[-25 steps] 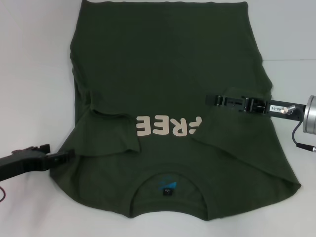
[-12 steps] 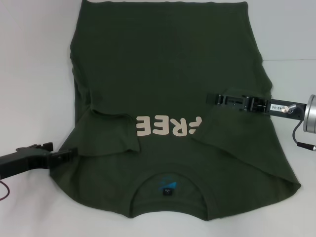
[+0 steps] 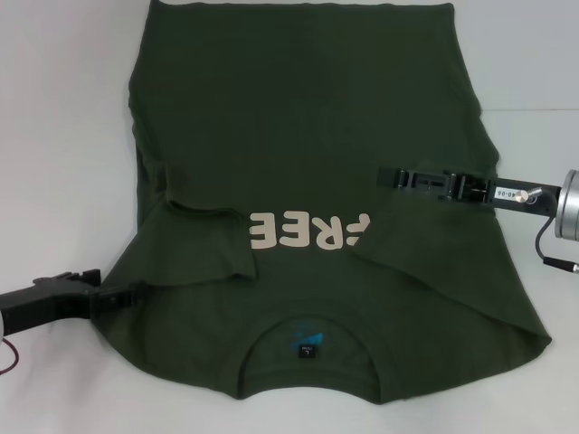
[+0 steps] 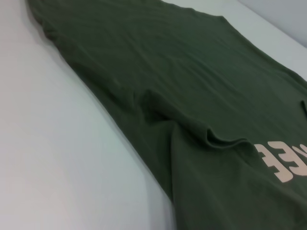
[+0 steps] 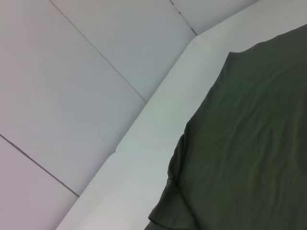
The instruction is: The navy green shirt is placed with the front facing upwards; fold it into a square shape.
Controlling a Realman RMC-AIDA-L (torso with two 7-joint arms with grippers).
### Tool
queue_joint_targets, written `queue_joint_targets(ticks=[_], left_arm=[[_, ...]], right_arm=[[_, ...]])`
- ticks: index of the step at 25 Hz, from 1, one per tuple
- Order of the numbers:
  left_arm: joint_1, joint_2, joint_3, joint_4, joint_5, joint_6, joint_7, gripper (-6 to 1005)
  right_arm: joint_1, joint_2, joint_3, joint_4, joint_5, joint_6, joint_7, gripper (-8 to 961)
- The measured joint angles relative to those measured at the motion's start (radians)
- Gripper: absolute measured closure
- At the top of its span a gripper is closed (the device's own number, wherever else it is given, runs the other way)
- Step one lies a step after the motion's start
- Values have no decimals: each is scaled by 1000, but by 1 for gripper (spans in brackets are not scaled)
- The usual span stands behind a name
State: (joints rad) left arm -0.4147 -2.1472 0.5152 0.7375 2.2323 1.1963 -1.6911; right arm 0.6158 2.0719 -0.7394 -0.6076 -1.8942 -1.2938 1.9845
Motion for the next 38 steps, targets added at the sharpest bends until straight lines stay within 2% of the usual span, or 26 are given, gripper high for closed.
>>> queue_joint_targets(ticks=[31, 38], left_arm=[[8, 24, -12, 39, 23, 303, 2, 65], [9, 27, -14, 43, 23, 305, 2, 65]], right_arm=[[1, -3, 1, -5, 0, 1, 7, 14], [1, -3, 2, -5, 0, 2, 7, 14]])
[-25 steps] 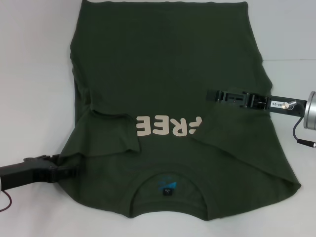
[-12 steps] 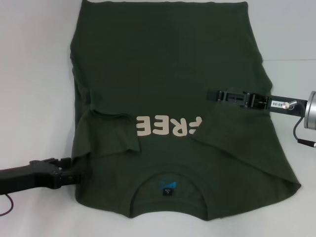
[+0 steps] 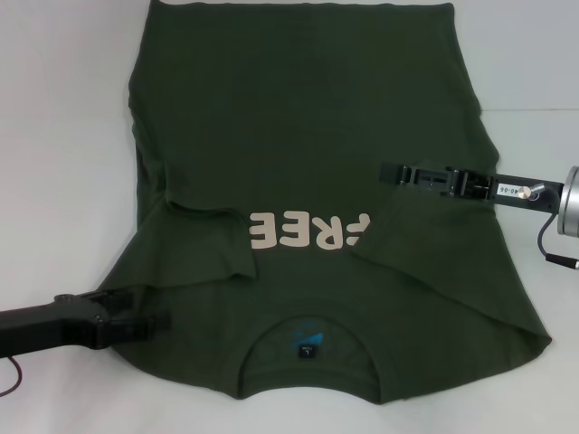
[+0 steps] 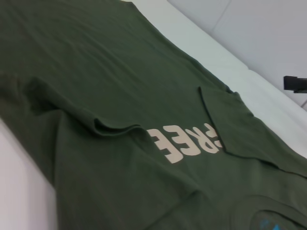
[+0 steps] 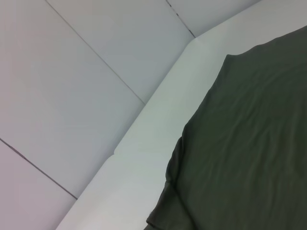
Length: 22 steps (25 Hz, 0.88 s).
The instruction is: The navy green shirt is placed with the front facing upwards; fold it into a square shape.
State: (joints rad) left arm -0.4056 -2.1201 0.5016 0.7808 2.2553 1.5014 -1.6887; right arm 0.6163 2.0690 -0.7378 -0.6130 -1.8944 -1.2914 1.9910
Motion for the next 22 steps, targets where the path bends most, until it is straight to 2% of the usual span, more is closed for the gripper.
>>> queue_joint_targets(ticks=[13, 22], left_arm=[[15, 9, -89, 16, 20, -8, -21, 64], [22, 14, -92, 58, 102, 34, -200, 64]], right_arm=[[-1, -2, 4, 1, 0, 1, 0, 14], [0, -6, 10, 2, 0, 1, 1, 14]])
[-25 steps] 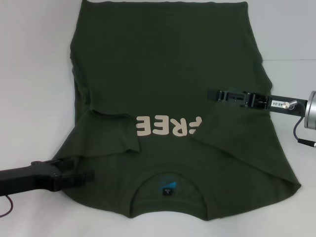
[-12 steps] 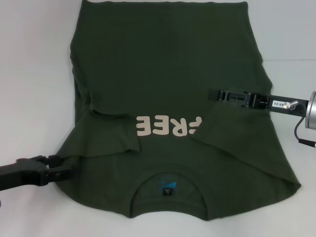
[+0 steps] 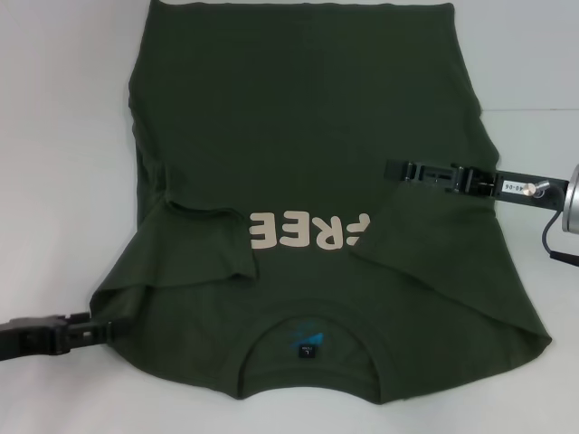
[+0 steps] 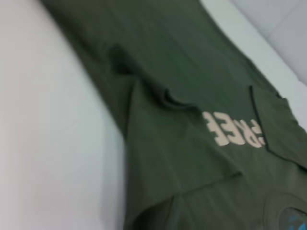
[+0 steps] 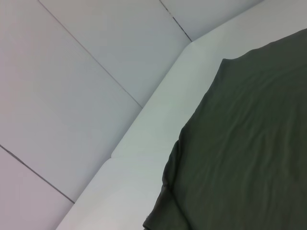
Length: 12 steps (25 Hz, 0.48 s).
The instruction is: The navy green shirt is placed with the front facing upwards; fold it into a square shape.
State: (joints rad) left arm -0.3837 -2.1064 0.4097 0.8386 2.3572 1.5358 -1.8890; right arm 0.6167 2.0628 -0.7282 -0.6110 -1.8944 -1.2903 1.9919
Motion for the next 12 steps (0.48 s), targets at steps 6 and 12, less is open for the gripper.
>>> queue_joint_targets(ticks=[6, 12], left_arm=[[-15, 7, 3, 10, 54, 24, -125, 64], [-42, 16, 9, 6, 86, 56, -202, 63]], right_arm=[[0, -4, 2, -4, 0, -2, 2, 14], [0, -15, 2, -7, 0, -11, 22, 14]])
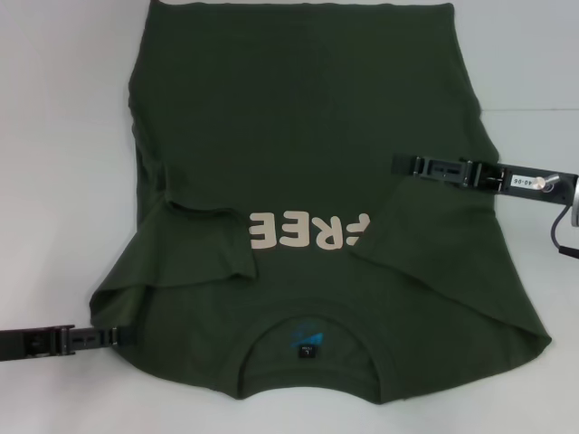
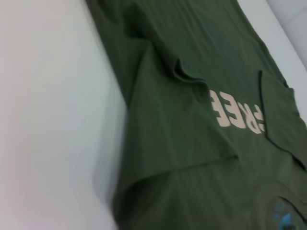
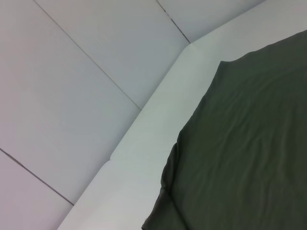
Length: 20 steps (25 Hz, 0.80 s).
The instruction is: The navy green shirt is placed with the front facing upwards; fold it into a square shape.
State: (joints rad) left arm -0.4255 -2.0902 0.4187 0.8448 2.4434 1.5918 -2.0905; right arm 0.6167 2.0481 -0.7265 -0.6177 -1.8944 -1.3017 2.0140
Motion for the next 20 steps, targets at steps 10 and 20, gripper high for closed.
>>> queue_joint_targets(ticks=[10, 20], left_arm=[[-40, 13, 16, -14, 64, 17, -120, 63], [-60, 15, 53, -23, 70, 7, -161, 64]], right_arm=[[-6, -8, 0, -1, 0, -13, 5, 14], [-12, -14, 19, -1, 0, -24, 5, 14]])
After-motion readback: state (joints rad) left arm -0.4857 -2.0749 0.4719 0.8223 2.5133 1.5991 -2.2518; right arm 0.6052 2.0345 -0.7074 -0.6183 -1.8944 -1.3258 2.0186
